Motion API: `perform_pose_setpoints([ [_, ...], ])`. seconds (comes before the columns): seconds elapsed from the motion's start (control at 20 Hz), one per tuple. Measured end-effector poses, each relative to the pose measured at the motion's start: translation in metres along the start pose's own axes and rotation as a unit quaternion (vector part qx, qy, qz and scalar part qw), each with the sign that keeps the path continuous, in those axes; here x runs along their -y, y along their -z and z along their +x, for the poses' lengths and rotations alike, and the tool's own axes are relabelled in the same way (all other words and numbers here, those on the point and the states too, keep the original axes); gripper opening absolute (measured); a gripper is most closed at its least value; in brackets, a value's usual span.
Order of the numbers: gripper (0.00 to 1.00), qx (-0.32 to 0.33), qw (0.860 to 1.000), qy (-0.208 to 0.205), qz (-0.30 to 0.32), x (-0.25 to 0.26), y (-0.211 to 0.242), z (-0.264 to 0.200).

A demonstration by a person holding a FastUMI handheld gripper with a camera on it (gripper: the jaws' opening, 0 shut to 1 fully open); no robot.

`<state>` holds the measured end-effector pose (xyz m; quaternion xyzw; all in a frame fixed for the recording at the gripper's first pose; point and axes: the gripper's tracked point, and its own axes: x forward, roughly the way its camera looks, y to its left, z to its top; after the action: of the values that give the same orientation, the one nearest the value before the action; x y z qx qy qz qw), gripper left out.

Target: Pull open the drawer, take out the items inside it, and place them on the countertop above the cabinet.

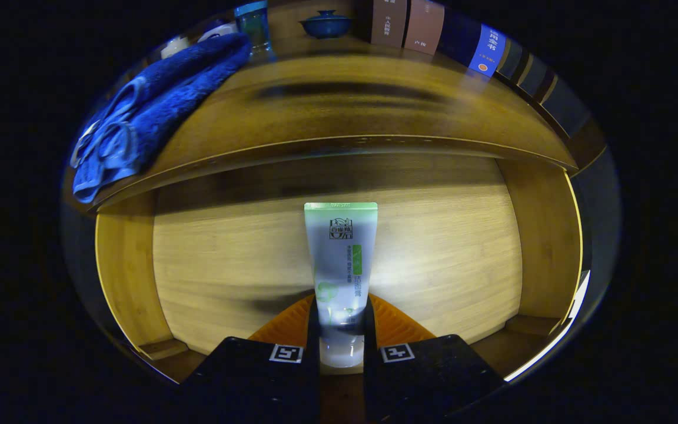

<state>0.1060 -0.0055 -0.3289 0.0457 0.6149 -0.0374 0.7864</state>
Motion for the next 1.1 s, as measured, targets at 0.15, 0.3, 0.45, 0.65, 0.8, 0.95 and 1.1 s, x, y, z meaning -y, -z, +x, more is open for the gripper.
perform_pose_setpoints([
  [0.15,0.33,0.018,0.999,-0.034,0.018,-0.004,0.01,-0.028],
  [0.3,0.33,0.066,0.996,-0.053,0.025,0.004,0.009,-0.059],
  [0.45,0.33,0.109,0.992,-0.064,0.021,0.009,0.001,-0.088],
  [0.65,0.33,0.174,0.983,-0.062,0.019,0.014,-0.043,-0.123],
  [0.8,0.33,0.188,0.98,-0.064,0.023,0.011,-0.084,-0.127],
  [0.95,0.33,0.202,0.977,-0.06,0.019,0.006,-0.13,-0.122],
  [1.1,0.33,0.189,0.98,-0.057,0.012,0.0,-0.165,-0.103],
])
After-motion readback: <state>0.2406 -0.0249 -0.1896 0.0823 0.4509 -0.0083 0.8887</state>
